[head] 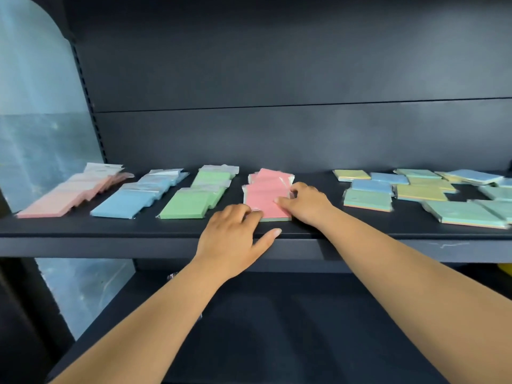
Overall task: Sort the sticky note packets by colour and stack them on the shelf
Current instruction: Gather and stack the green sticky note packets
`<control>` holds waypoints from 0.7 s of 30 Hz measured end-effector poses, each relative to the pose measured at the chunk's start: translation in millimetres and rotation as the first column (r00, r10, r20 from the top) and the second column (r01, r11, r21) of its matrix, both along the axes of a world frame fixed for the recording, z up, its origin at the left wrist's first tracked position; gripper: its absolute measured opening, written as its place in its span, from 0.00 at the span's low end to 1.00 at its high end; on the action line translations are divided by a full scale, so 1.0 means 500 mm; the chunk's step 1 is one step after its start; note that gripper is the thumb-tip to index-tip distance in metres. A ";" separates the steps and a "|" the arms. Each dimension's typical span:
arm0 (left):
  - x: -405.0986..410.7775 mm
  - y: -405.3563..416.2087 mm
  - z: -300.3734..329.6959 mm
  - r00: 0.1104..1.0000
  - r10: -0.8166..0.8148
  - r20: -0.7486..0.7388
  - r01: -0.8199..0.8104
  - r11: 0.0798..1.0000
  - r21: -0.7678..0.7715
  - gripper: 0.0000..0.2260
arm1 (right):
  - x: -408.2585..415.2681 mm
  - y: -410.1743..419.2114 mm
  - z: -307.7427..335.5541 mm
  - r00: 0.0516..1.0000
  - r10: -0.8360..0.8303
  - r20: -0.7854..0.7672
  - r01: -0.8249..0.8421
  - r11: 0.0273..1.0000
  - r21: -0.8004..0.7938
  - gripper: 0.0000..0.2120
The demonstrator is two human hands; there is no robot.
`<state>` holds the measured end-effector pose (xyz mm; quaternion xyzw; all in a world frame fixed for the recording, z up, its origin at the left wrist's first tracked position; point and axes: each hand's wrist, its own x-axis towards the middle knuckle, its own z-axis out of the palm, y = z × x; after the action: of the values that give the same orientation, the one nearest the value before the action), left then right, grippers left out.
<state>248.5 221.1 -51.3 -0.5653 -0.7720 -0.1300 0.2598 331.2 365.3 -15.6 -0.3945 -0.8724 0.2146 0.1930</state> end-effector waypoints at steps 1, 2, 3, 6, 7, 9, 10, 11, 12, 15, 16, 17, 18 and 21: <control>-0.003 0.001 -0.004 0.999 0.008 -0.035 -0.007 0.999 0.037 0.26 | 0.001 0.001 -0.001 1.000 0.013 -0.008 -0.013 1.000 0.007 0.25; -0.002 0.002 -0.004 0.999 0.024 -0.037 -0.023 0.999 0.045 0.25 | 0.004 0.001 0.000 0.999 0.027 -0.040 -0.027 1.000 -0.002 0.24; -0.002 0.002 -0.005 0.999 0.031 -0.042 -0.029 0.998 0.047 0.24 | 0.008 0.001 0.002 0.996 0.040 -0.081 -0.042 0.999 -0.014 0.23; 0.004 0.001 -0.001 1.000 0.021 -0.006 -0.021 1.000 0.014 0.28 | 0.020 0.004 0.003 0.991 0.072 -0.109 -0.073 0.997 -0.004 0.21; 0.007 0.001 0.005 0.999 0.026 0.033 -0.026 1.000 -0.008 0.31 | 0.026 0.007 0.004 0.992 0.082 -0.100 -0.082 0.997 0.001 0.21; 0.010 0.002 0.013 0.995 0.073 0.073 -0.070 0.996 -0.051 0.39 | 0.045 0.023 0.007 0.991 0.092 -0.100 -0.091 0.996 0.018 0.19; 0.010 0.002 0.018 0.993 0.083 0.079 -0.080 0.996 -0.043 0.41 | 0.057 0.034 0.009 0.991 0.089 -0.100 -0.086 0.996 0.035 0.18; 0.014 0.006 0.025 0.993 0.081 0.081 -0.079 0.997 -0.025 0.42 | 0.075 0.049 0.011 0.992 0.087 -0.091 -0.081 0.995 0.062 0.17; 0.021 0.010 0.032 0.994 0.075 0.082 -0.075 0.997 -0.004 0.42 | 0.094 0.065 0.012 0.994 0.085 -0.064 -0.079 0.992 0.099 0.17; 0.064 0.039 0.050 0.995 0.010 0.097 -0.010 1.000 -0.003 0.40 | 0.161 0.121 0.010 0.990 0.066 0.125 -0.091 0.974 0.207 0.24; 0.085 0.054 0.052 0.994 -0.026 0.110 0.027 1.000 -0.011 0.38 | 0.184 0.142 0.008 0.980 0.054 0.192 -0.099 0.967 0.235 0.27; 0.105 0.071 0.055 0.990 -0.057 0.132 0.060 0.998 -0.021 0.34 | 0.205 0.162 0.008 0.969 0.047 0.243 -0.109 0.962 0.249 0.30; 0.125 0.090 0.058 0.983 -0.075 0.166 0.081 0.996 -0.034 0.29 | 0.226 0.183 0.010 0.964 0.050 0.260 -0.114 0.966 0.234 0.31; 0.164 0.158 0.069 0.957 -0.103 0.272 0.121 0.991 -0.050 0.16 | 0.276 0.236 0.021 0.976 0.073 0.206 -0.093 0.992 0.088 0.31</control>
<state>330.3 300.0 -16.8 -0.5933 -0.7709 -0.1946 0.1260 469.4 483.2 -5.3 -0.3678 -0.9126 0.1386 0.1130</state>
